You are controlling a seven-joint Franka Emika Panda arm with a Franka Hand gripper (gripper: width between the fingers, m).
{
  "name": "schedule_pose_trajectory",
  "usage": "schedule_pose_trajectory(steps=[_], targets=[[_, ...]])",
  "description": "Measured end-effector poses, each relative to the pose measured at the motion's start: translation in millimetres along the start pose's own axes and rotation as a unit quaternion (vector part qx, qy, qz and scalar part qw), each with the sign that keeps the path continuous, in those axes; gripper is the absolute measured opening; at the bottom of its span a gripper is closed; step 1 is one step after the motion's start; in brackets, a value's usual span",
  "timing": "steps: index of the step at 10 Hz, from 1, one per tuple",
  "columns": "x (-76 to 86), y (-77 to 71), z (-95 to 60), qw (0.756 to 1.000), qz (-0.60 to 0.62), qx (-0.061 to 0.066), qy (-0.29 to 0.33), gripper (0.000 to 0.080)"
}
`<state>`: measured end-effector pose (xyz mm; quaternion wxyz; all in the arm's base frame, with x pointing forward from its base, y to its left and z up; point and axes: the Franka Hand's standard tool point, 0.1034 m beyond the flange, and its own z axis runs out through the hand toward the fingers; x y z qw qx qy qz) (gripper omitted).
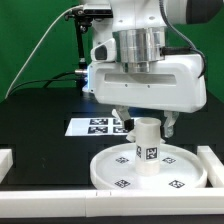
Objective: Assemble round table
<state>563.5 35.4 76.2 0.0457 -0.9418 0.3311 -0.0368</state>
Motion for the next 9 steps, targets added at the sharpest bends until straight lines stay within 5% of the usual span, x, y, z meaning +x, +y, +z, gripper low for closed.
schedule_pose_trajectory(steps=[2,4,6,8,9], targets=[[0.4,0.5,0.0,0.998,-0.062,-0.001,0.001,0.0649],[-4.4,-4.7,0.3,0.978,-0.207,-0.02,0.004,0.0649],[-2.2,-4.3,-2.1,0.935,-0.355,-0.021,0.004,0.0649],[-2.0,-3.5,-1.2,0.937,-0.348,-0.021,0.004,0.0649],[-2.2,-3.7,-0.9,0.946,-0.322,-0.02,0.004,0.0525]])
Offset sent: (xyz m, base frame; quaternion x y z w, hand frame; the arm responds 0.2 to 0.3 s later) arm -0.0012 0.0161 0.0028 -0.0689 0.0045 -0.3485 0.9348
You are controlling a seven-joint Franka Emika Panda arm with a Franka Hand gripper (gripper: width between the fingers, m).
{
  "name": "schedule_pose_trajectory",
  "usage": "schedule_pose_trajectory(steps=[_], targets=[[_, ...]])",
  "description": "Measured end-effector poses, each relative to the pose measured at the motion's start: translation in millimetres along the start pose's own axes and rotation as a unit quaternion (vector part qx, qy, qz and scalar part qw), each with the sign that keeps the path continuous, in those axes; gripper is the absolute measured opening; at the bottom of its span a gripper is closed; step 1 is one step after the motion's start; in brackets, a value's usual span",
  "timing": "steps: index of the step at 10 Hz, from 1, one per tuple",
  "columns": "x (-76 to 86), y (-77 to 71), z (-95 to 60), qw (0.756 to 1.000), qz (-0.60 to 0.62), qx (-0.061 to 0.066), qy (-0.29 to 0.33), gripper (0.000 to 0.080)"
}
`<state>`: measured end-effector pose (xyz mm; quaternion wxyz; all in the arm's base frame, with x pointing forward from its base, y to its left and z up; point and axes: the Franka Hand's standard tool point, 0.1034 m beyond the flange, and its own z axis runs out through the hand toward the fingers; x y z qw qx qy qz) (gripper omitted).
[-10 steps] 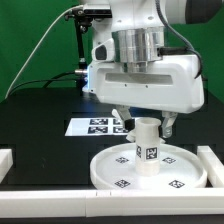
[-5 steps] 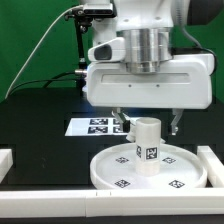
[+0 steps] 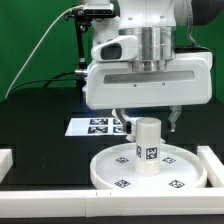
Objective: Assemble round table
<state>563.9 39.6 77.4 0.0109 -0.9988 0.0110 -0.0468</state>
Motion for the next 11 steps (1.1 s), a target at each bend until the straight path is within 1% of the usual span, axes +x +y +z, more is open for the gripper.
schedule_pose_trajectory(steps=[1,3,4,5,7,8,10,11], targets=[[0.2,-0.2,0.0,0.999,0.047,0.0,0.0,0.0399],[0.3,0.0,0.0,0.991,0.131,-0.002,0.001,0.0403],[0.2,0.2,0.1,0.983,0.183,-0.004,0.003,0.0403],[0.4,1.0,0.1,0.967,0.254,-0.005,0.004,0.0403],[0.5,2.1,-0.4,0.938,0.345,-0.005,0.002,0.0403],[0.1,3.9,-0.4,0.907,0.421,0.001,-0.002,0.0403],[-2.6,3.0,-0.1,0.83,0.557,0.019,-0.009,0.0406],[-3.3,2.1,0.0,0.779,0.627,0.026,-0.012,0.0406]])
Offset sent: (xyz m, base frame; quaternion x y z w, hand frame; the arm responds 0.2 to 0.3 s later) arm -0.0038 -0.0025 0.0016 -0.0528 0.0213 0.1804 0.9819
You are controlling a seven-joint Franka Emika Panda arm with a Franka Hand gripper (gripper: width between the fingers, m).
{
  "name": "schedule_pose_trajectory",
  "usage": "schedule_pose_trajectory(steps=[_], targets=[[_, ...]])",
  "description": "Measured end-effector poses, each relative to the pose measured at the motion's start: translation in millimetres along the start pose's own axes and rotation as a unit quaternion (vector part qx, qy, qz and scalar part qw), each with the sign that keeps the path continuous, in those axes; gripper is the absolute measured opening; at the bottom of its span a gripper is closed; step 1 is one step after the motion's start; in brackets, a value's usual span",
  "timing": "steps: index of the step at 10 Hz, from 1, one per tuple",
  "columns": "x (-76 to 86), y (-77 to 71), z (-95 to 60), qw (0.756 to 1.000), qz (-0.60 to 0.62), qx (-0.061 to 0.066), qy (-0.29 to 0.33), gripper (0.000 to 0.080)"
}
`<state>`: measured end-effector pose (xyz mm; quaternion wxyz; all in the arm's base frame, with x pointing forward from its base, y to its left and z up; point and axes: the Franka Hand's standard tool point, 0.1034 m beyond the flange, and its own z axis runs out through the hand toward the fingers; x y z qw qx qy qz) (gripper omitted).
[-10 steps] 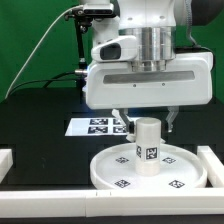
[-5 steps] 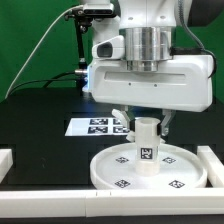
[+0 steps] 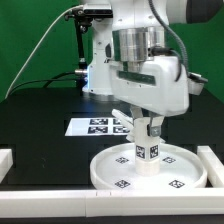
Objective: Assemble round table
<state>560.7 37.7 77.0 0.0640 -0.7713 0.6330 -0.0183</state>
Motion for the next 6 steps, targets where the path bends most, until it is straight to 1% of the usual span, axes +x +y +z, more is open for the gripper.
schedule_pose_trajectory(steps=[2,4,5,6], targets=[[-1.9,-0.3,0.2,0.996,0.094,0.001,-0.006,0.0406],[-2.5,-0.4,0.4,0.993,0.118,0.001,-0.006,0.0406],[-3.9,0.4,0.4,0.998,0.068,-0.007,-0.009,0.0516],[-6.3,-1.6,-1.7,1.0,0.012,-0.019,-0.018,0.0606]])
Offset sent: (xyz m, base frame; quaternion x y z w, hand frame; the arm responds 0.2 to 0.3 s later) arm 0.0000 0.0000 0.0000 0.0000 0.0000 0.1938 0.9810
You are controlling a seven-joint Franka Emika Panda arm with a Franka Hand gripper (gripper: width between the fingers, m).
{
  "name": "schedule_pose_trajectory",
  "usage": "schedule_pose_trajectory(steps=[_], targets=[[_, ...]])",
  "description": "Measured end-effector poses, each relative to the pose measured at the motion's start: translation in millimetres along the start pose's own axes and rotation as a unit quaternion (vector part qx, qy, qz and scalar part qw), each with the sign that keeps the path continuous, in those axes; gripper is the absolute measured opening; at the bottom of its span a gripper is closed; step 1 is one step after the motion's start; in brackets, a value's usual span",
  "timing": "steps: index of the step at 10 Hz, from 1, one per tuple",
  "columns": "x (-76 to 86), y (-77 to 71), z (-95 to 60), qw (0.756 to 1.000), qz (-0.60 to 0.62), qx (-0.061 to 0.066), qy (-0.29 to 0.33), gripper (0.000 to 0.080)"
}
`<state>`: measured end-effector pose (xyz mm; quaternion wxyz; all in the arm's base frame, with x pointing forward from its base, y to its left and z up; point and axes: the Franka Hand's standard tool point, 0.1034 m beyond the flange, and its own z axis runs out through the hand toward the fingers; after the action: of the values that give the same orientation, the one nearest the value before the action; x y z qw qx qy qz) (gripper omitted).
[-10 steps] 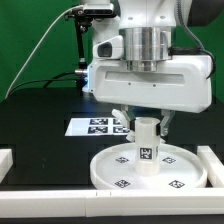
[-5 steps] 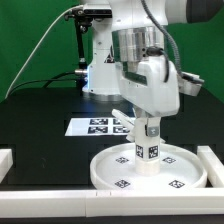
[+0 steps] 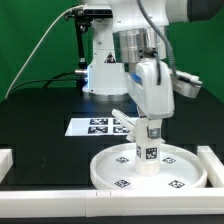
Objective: Assemble round table
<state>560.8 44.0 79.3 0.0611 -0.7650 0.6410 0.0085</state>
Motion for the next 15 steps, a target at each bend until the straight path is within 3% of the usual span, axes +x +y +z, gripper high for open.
schedule_pose_trajectory(steps=[1,3,7,9,10,14,15], targets=[[-0.7,-5.5,-3.1,0.997,-0.074,0.003,-0.001,0.0606],[-5.3,-4.0,-1.6,0.982,-0.186,-0.003,-0.002,0.0647],[-2.4,-3.6,-1.6,0.951,-0.308,-0.004,0.001,0.0649],[1.6,-1.7,2.9,0.871,-0.491,-0.024,0.018,0.0649],[1.5,-3.5,2.6,0.843,-0.537,-0.027,0.025,0.0649],[5.0,-5.2,1.2,0.769,-0.637,-0.032,0.031,0.0649],[1.8,-5.4,1.5,0.711,-0.701,-0.048,0.035,0.0649]])
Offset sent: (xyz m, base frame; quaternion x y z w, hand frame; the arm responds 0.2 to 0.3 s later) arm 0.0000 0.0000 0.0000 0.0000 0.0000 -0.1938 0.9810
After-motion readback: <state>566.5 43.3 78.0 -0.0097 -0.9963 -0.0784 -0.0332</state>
